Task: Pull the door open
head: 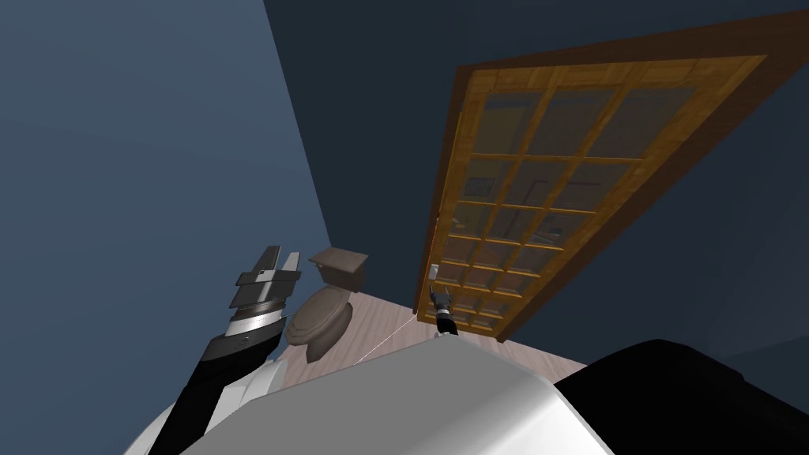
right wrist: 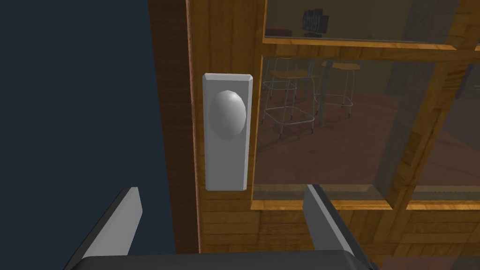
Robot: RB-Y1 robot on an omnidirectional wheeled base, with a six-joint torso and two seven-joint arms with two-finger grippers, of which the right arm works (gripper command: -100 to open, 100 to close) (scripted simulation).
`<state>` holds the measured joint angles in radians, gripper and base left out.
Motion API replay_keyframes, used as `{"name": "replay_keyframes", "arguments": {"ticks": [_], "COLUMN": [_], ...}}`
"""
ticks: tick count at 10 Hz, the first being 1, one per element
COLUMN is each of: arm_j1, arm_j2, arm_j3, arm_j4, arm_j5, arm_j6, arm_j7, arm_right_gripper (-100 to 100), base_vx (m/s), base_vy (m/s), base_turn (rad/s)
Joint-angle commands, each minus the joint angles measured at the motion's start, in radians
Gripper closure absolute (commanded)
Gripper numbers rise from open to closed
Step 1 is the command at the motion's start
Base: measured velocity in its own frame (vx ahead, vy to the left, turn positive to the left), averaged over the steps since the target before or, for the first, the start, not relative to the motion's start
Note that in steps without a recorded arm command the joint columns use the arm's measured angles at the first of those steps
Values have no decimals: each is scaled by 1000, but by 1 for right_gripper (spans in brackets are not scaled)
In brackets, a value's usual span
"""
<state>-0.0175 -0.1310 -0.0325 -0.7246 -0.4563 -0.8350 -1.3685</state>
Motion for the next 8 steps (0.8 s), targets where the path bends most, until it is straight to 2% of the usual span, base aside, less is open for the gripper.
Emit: {"name": "replay_keyframes", "arguments": {"ticks": [1,2,3,6,8], "arm_j1": [0,9,12,32,32], "arm_j2": [0,-20,-27,-73,-73], "arm_j3": [0,-4,-5,-14,-14], "arm_j4": [0,7,9,24,24], "arm_j5": [0,-5,-6,-16,-16], "arm_j6": [0,-6,-8,-21,-21], "arm_j7": [0,-27,-33,-82,-82], "arm_right_gripper": [-100,-100,-100,-100,-100], "base_vx": [-22,80,180,208,93], "base_vy": [-6,-14,-31,-4,-10], "base_turn": [6,73,80,90,6]}}
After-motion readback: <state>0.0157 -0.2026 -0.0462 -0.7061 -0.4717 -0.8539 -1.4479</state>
